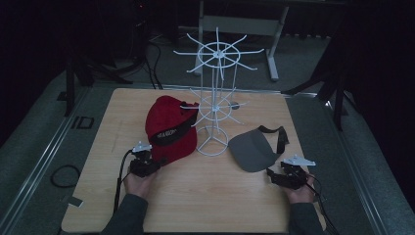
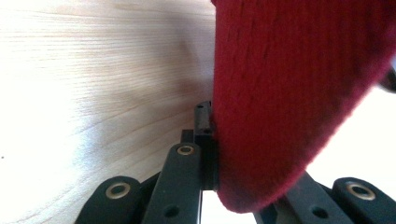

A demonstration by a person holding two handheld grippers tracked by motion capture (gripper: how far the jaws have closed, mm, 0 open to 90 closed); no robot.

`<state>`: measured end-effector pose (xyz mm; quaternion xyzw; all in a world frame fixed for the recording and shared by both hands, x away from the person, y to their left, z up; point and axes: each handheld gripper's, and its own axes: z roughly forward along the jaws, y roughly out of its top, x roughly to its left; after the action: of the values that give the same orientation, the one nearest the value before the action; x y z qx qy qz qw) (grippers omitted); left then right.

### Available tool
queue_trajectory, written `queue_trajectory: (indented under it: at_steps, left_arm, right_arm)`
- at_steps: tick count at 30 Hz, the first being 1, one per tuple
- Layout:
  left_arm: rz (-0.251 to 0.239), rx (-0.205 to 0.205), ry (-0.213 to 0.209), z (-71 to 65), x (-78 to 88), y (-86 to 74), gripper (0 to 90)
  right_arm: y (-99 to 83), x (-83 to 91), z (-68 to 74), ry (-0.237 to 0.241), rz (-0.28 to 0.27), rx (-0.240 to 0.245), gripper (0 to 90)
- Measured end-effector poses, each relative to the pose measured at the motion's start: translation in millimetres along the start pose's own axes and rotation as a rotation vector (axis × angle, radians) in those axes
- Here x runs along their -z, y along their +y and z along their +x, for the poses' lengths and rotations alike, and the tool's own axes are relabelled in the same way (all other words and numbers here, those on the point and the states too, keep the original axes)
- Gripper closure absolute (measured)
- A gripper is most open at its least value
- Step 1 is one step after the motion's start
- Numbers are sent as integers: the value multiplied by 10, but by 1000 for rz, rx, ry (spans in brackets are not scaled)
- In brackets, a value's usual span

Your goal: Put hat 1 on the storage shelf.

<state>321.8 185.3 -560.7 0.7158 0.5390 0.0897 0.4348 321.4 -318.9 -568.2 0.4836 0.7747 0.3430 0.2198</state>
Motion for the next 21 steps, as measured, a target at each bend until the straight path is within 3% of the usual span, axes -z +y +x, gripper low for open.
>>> queue_trajectory:
  at_steps: [11, 15, 21]
  left_arm:
    - [-45, 11, 10, 86, 89, 57, 860]
    - [-60, -9, 31, 154, 153, 124, 860]
    - [-92, -6, 57, 219, 262, 219, 861]
  right_arm:
    - [0, 0, 0, 1, 0, 0, 303]
    - [0, -1, 0, 1, 0, 0, 303]
    - [0, -1, 0, 1, 0, 0, 302]
